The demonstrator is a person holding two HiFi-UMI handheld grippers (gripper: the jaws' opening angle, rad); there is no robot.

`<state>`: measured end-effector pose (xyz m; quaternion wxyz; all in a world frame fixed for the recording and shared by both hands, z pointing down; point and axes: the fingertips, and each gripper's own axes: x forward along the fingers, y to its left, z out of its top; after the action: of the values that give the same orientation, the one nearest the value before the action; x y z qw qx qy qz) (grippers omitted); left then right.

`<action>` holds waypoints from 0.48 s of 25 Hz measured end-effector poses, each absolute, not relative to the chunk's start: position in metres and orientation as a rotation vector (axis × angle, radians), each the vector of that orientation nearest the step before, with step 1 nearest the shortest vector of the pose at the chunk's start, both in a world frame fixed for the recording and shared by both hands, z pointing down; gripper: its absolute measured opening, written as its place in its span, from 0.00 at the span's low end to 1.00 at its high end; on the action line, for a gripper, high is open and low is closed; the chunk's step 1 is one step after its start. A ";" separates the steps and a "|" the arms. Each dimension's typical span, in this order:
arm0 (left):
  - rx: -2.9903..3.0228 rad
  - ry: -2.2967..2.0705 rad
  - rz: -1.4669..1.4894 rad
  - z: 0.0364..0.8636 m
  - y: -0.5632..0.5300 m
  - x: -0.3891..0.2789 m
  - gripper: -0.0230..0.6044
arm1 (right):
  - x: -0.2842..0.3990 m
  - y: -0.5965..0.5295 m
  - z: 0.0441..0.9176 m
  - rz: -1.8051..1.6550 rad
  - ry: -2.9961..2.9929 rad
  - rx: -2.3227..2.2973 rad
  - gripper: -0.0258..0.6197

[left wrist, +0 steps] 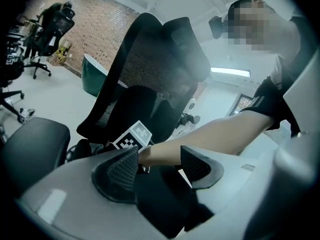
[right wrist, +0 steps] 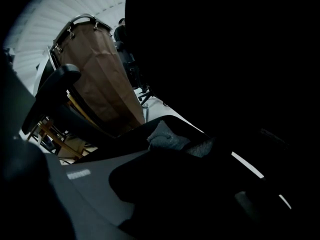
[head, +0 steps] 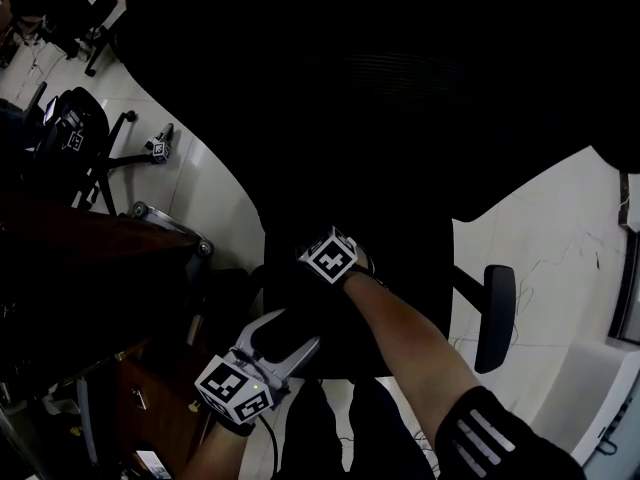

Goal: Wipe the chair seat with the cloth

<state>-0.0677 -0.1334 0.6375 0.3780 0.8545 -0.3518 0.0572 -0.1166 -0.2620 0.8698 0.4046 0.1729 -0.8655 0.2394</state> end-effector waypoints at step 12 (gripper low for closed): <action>2.219 -0.808 0.111 0.633 -0.128 -0.023 0.50 | 0.122 -0.253 0.896 0.681 -1.826 0.725 0.10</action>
<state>-0.0225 -0.1280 0.6326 0.3791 0.8685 -0.3162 0.0436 0.1217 -0.2528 0.8958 0.5067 0.3005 -0.7571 0.2823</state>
